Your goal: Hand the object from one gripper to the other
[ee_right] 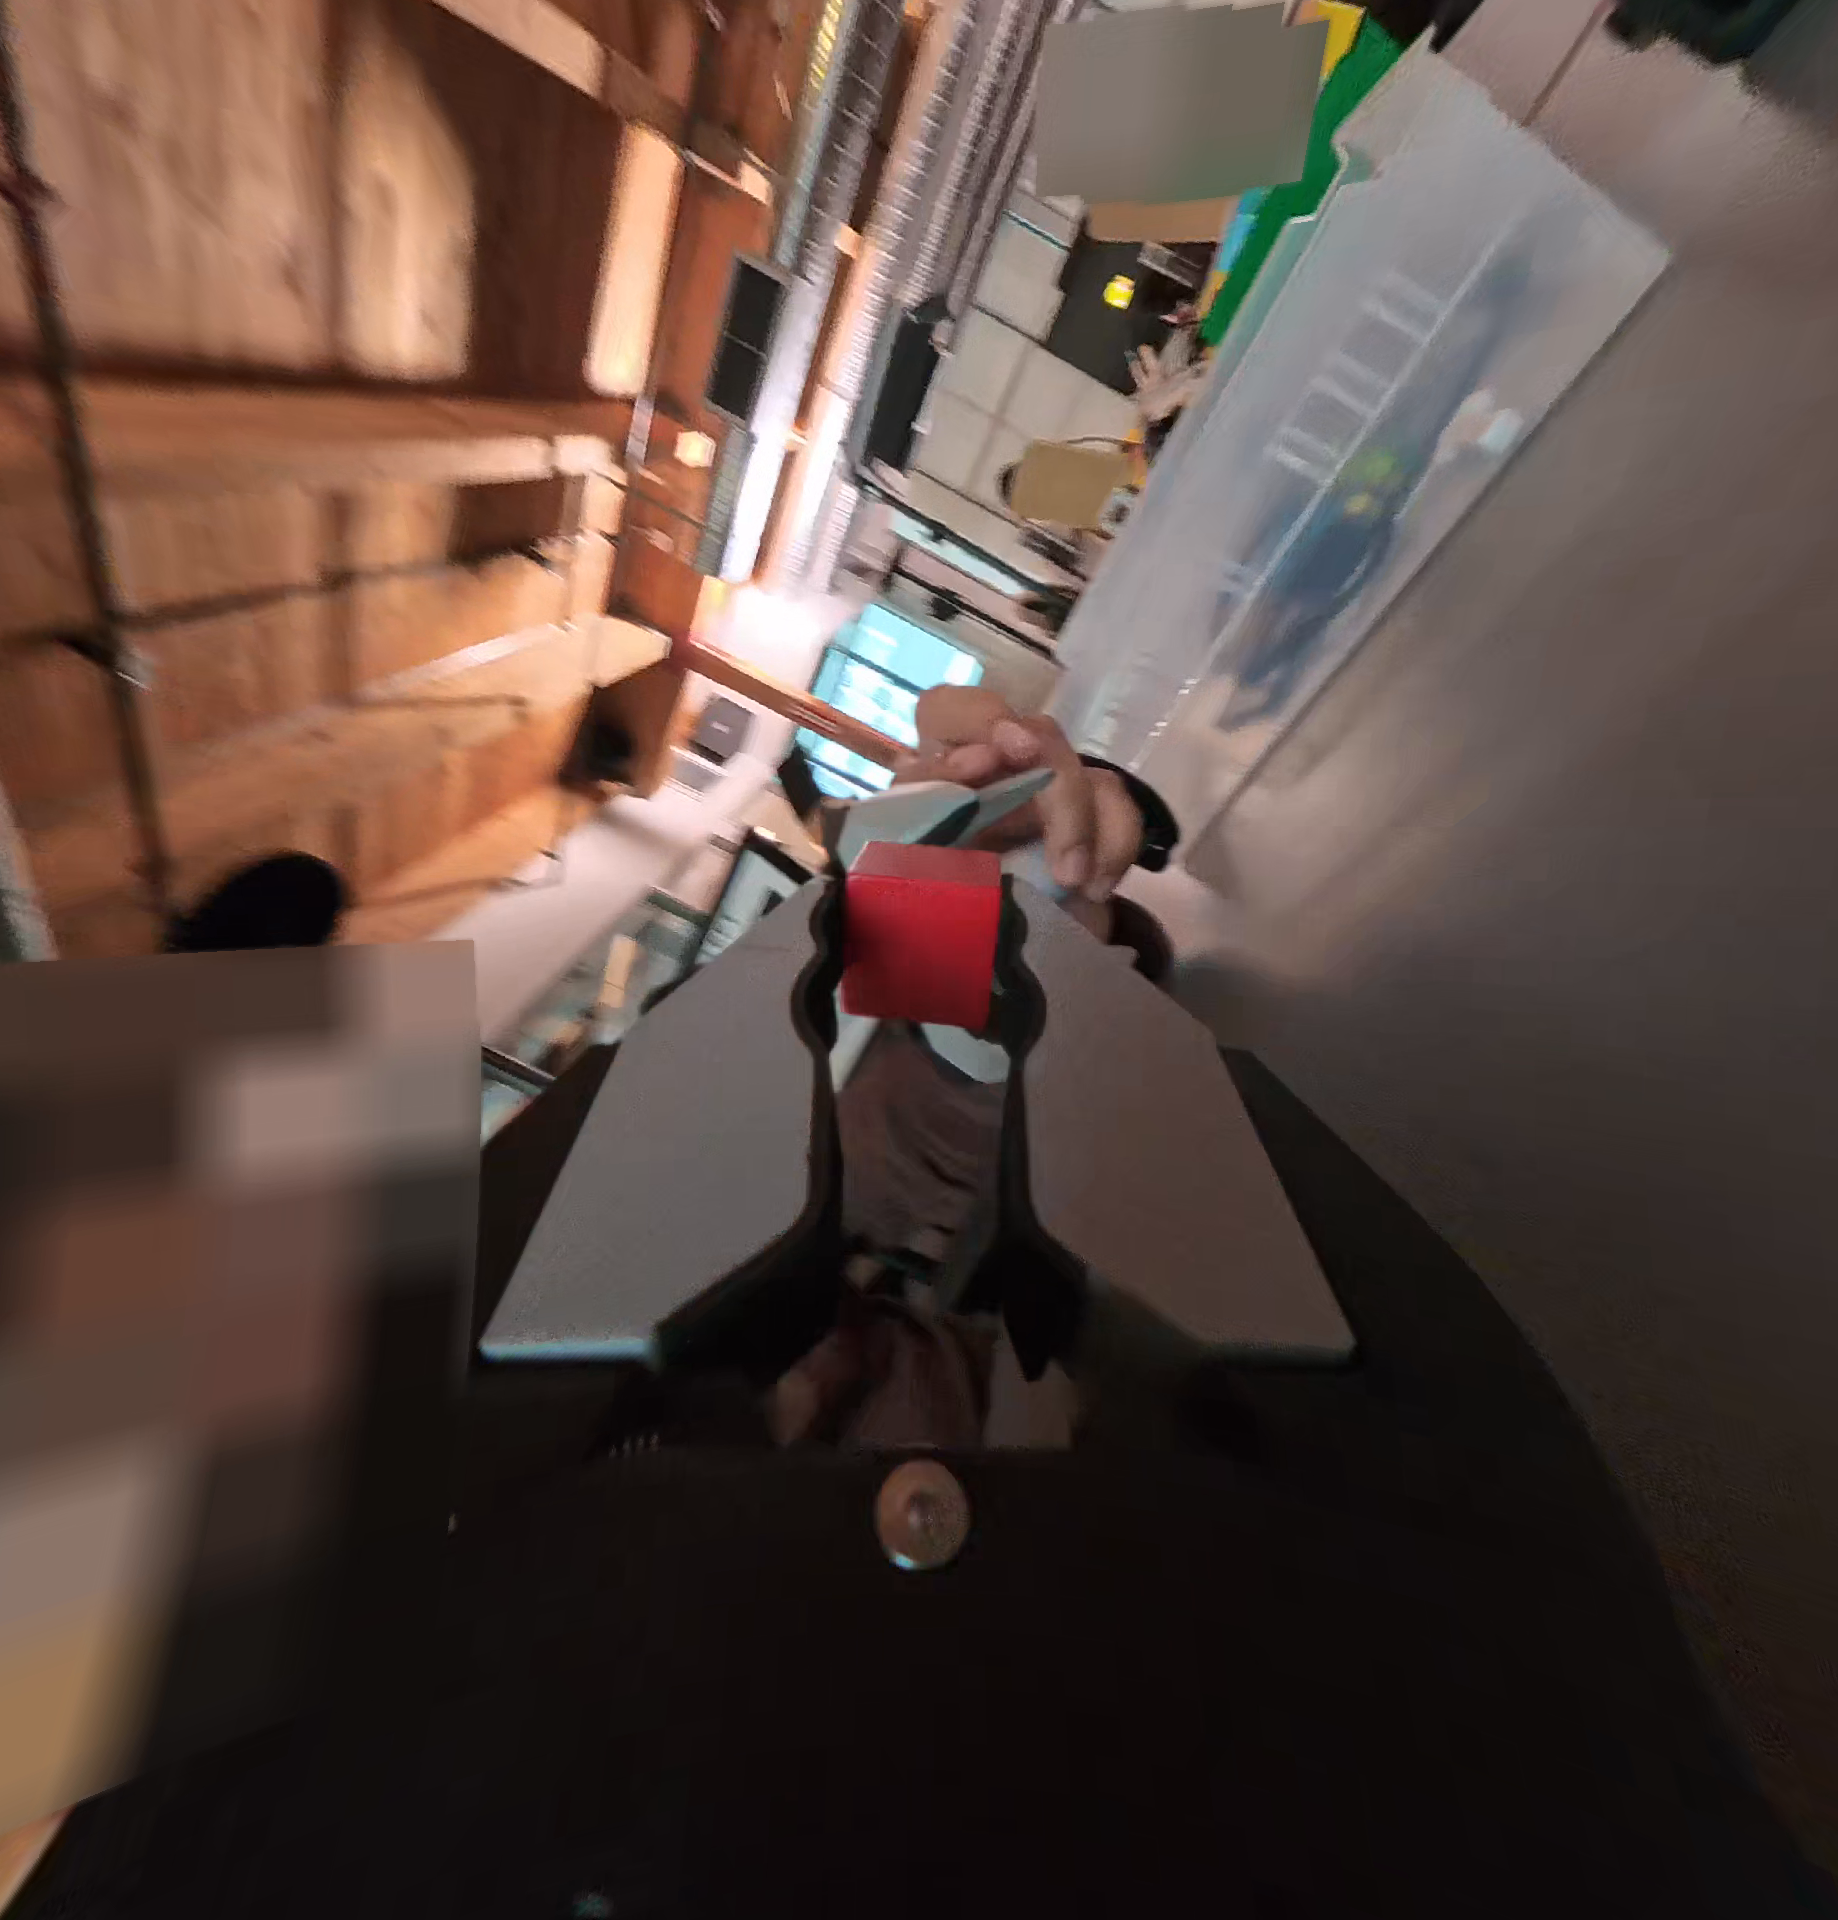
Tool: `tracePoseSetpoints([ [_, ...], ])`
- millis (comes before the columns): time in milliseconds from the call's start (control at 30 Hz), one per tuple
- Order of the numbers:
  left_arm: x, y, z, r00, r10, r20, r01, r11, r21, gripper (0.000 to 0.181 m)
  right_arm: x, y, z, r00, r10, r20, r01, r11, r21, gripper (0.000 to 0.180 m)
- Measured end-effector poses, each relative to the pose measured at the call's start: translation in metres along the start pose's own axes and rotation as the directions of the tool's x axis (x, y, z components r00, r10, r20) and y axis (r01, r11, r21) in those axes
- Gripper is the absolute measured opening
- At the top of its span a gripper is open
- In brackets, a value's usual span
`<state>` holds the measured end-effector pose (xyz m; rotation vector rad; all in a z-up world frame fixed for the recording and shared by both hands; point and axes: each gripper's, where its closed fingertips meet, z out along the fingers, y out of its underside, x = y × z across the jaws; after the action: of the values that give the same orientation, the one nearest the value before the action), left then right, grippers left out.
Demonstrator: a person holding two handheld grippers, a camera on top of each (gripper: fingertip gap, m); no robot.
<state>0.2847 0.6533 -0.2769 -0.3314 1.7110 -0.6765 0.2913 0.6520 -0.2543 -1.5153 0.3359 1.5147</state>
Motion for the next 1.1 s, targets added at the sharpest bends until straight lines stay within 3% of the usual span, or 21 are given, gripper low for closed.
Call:
tracePoseSetpoints([
  [100, -0.003, -0.013, -0.005, 0.999, 0.036, 0.039, -0.039, 0.998, 0.056, 0.050, -0.002, 0.001, 0.003, 0.989, 0.120, 0.087, -0.121, 0.993, 0.007, 0.025],
  [200, -0.015, -0.018, -0.008, 0.991, 0.055, 0.125, -0.063, 0.996, 0.060, 0.048, -0.003, 0.009, 0.011, 0.986, 0.138, 0.097, -0.136, 0.990, -0.031, 0.025],
  [400, -0.006, -0.018, -0.004, 0.953, -0.293, -0.077, 0.300, 0.948, 0.106, 0.052, 0.000, 0.013, 0.019, 0.990, 0.118, 0.076, -0.115, 0.992, -0.042, 0.026],
  [567, -0.005, -0.015, -0.005, 0.859, -0.474, -0.194, 0.501, 0.857, 0.120, 0.024, 0.004, 0.016, 0.023, 0.995, 0.087, 0.050, -0.084, 0.995, -0.056, 0.026],
  [700, -0.008, -0.012, -0.005, 0.802, -0.549, -0.234, 0.584, 0.804, 0.115, 0.024, 0.010, 0.013, 0.023, 0.998, -0.042, -0.048, 0.039, 0.998, -0.053, 0.032],
  [833, -0.025, -0.018, -0.013, 0.647, -0.696, -0.310, 0.758, 0.633, 0.159, 0.023, 0.003, -0.008, 0.009, 0.935, -0.300, -0.190, 0.300, 0.953, -0.027, 0.051],
  [933, -0.026, -0.023, -0.021, 0.465, -0.758, -0.458, 0.876, 0.470, 0.112, 0.023, -0.008, -0.012, 0.001, 0.808, -0.525, -0.269, 0.519, 0.849, -0.099, 0.062],
  [1033, -0.033, -0.022, -0.025, 0.315, -0.786, -0.532, 0.944, 0.317, 0.090, 0.023, -0.021, 0.004, 0.009, 0.720, -0.660, -0.215, 0.629, 0.751, -0.203, 0.063],
  [1100, -0.033, -0.020, -0.026, 0.264, -0.789, -0.555, 0.958, 0.279, 0.061, 0.023, -0.022, 0.013, 0.016, 0.694, -0.694, -0.192, 0.652, 0.718, -0.243, 0.064],
])
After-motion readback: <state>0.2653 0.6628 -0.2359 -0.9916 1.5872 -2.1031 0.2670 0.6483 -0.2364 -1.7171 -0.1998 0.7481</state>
